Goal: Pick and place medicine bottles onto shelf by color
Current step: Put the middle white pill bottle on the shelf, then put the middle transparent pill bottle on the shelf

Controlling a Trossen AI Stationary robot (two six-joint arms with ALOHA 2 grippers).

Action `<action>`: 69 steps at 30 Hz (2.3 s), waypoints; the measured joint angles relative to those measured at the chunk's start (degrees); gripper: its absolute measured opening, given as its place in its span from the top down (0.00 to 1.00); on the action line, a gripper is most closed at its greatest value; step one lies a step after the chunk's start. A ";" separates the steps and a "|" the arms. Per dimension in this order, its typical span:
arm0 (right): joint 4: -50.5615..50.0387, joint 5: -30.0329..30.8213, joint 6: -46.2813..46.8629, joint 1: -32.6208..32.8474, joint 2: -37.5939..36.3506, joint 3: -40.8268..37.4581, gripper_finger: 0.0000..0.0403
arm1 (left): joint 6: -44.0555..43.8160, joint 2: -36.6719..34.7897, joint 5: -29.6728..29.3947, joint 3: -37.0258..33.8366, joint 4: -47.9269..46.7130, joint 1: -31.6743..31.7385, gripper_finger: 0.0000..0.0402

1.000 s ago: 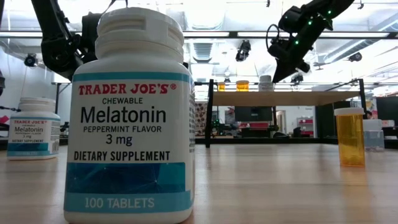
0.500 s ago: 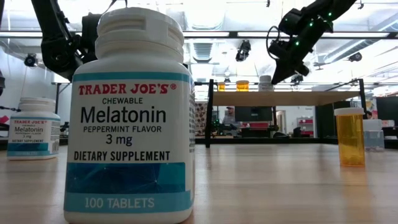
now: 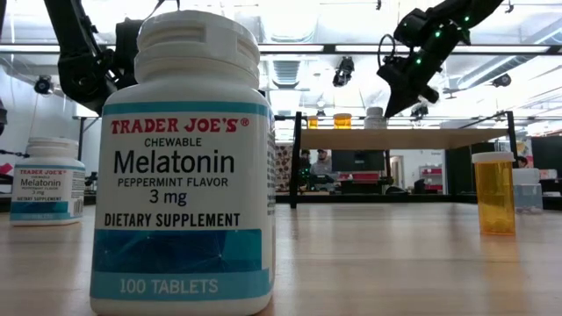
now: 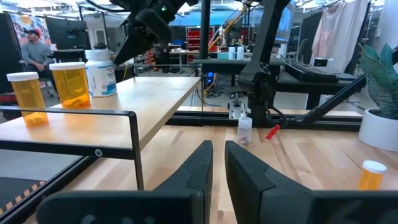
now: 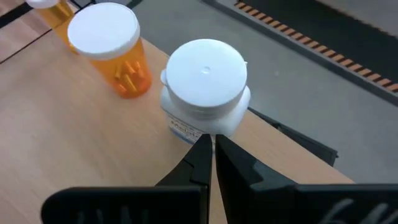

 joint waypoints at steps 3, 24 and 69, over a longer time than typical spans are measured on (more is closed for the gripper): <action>-0.49 0.22 -0.61 0.77 -2.81 0.00 0.97 | 0.00 0.00 0.00 -0.09 0.00 0.02 0.94; -7.05 19.22 22.98 46.70 -24.24 -15.83 0.97 | -0.24 0.00 -0.06 -0.65 -0.44 1.18 0.94; -39.94 17.34 85.04 56.22 -8.00 -20.73 0.23 | -0.42 0.00 0.23 -0.65 -0.62 1.16 0.94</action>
